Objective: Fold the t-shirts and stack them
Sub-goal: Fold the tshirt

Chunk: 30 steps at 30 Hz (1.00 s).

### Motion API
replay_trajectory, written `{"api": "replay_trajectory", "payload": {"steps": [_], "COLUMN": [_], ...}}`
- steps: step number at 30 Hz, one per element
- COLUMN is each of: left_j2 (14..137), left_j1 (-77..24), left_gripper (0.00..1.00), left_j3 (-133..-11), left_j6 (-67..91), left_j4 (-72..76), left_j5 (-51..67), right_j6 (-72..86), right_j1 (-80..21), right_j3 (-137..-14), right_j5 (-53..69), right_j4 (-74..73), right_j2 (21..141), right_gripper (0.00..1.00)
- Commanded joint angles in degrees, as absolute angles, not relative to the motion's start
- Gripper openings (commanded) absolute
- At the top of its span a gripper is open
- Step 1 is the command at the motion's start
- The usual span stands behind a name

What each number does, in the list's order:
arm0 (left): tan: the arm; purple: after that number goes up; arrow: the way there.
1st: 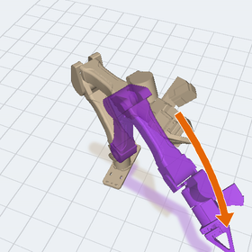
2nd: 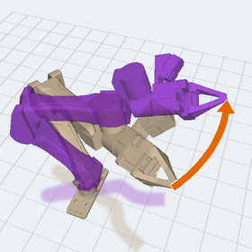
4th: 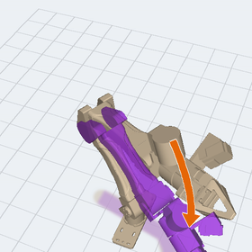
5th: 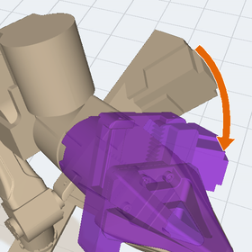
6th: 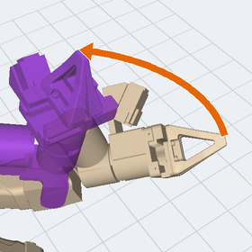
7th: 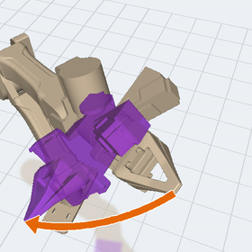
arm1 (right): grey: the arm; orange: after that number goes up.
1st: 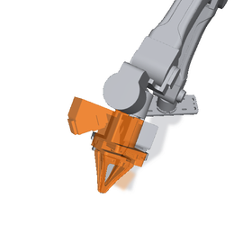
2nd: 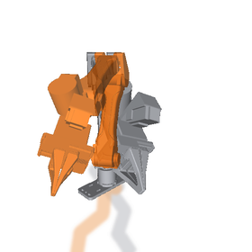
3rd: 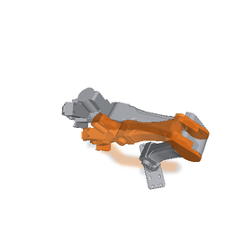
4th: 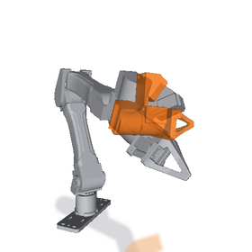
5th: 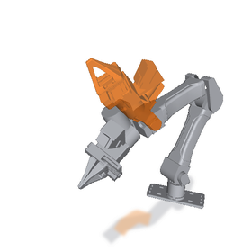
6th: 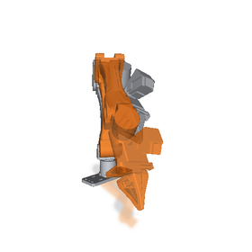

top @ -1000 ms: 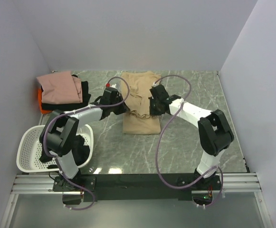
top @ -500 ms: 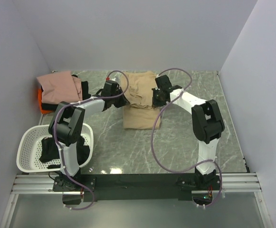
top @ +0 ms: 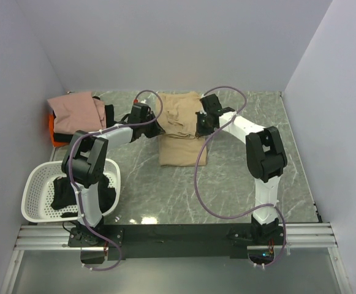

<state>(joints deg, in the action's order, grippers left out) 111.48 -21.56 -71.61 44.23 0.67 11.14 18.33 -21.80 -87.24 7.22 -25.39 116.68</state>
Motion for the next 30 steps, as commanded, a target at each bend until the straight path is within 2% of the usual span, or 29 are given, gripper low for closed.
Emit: {"api": "replay_trajectory", "payload": {"steps": [1, 10, 19, 20, 21, 22, 24, 25, 28, 30], "left_j2": [110.74, 109.69, 112.94, 113.2, 112.86, 112.24, 109.53, 108.29, 103.11, 99.78], "left_j1": [-21.27, -21.18, -20.92, -20.92, -20.92, -20.92, -21.0, -21.79, -24.59, -26.36], "left_gripper": [0.0, 0.0, 0.0, 0.0, 0.05, 0.09, 0.23, 0.27, 0.33, 0.35], "left_j3": [-72.51, -70.32, -74.69, -75.4, -76.11, -77.07, -77.78, -78.31, -77.96, -76.82], "left_j6": [44.47, 46.32, 45.53, 45.09, 44.74, 44.48, 43.6, 43.16, 41.22, 40.7], "left_j4": [2.64, 4.48, 1.15, 0.19, -2.09, -2.81, -4.65, -6.4, -8.26, -7.65], "left_j5": [11.69, 9.93, 8.27, 7.48, 5.12, 3.71, 0.2, -2.78, -9.91, -11.51], "right_j6": [17.14, 16.79, 16.52, 16.18, 16.08, 16.0, 15.73, 15.65, 16.17, 16.52], "right_j1": [-21.27, -21.18, -20.83, -20.66, -20.48, -20.57, -20.65, -20.57, -20.65, -20.83], "right_j3": [-91.22, -95.54, -97.99, -98.43, -99.48, -99.67, -99.15, -98.79, -96.34, -93.54], "right_j5": [7.56, 7.3, 7.03, 7.21, 6.51, 5.81, 4.66, 3.88, 3.69, 4.22], "right_j4": [-25.22, -27.07, -28.21, -29.34, -30.05, -30.58, -30.85, -30.85, -29.98, -28.66], "right_j2": [117.42, 120.67, 122.34, 122.34, 122.26, 121.39, 119.54, 117.44, 112.52, 110.31], "right_gripper": [0.0, 0.0, 0.01, 0.06, 0.12, 0.26, 0.38, 0.5, 0.59, 0.59]}}
